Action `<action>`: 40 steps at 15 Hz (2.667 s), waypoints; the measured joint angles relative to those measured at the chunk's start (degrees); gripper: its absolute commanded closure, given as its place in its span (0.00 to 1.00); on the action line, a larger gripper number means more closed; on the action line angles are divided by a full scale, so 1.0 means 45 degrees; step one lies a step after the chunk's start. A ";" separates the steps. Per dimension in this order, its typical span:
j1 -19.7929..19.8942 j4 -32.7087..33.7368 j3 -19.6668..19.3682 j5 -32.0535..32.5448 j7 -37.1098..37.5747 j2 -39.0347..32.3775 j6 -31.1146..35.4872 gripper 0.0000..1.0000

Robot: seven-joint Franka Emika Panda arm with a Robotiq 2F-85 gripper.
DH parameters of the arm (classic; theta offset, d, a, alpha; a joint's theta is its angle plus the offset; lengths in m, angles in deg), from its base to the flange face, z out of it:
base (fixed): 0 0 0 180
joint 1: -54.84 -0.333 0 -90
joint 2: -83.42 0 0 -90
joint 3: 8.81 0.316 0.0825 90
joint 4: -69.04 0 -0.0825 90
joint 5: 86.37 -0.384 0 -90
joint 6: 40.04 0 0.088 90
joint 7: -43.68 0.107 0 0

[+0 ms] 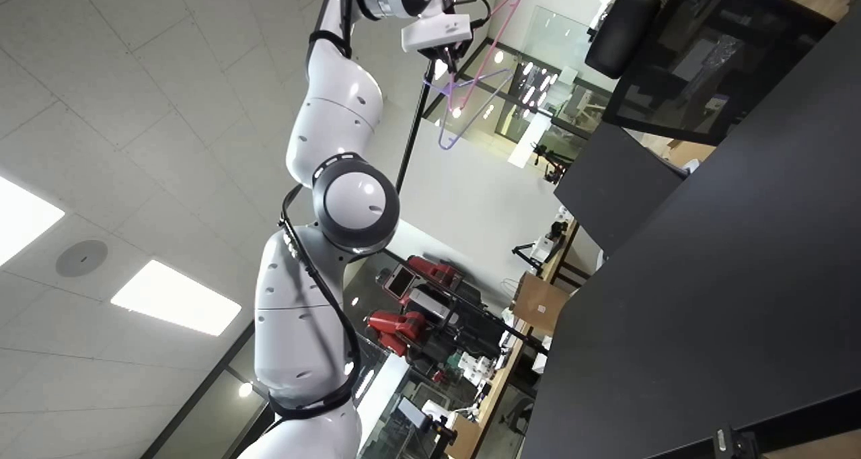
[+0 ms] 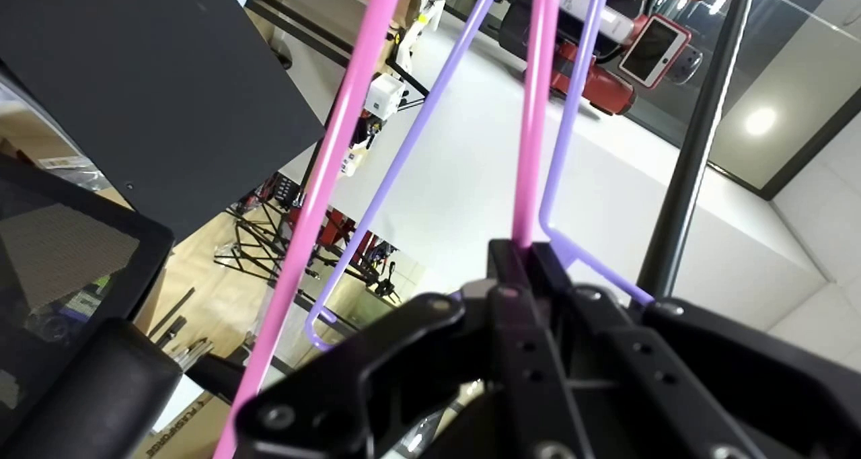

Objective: Hook the hanger onto the rail

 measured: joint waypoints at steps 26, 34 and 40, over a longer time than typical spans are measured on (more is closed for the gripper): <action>-0.0536 -0.0015 0.0201 -0.0309 -0.0004 -0.0304 0.1867 0.98; -0.0544 0.0028 -0.0025 0.0224 0.0633 -0.0234 0.1639 0.39; -0.0292 0.0163 -0.1155 0.1810 0.0778 0.0955 0.2064 0.01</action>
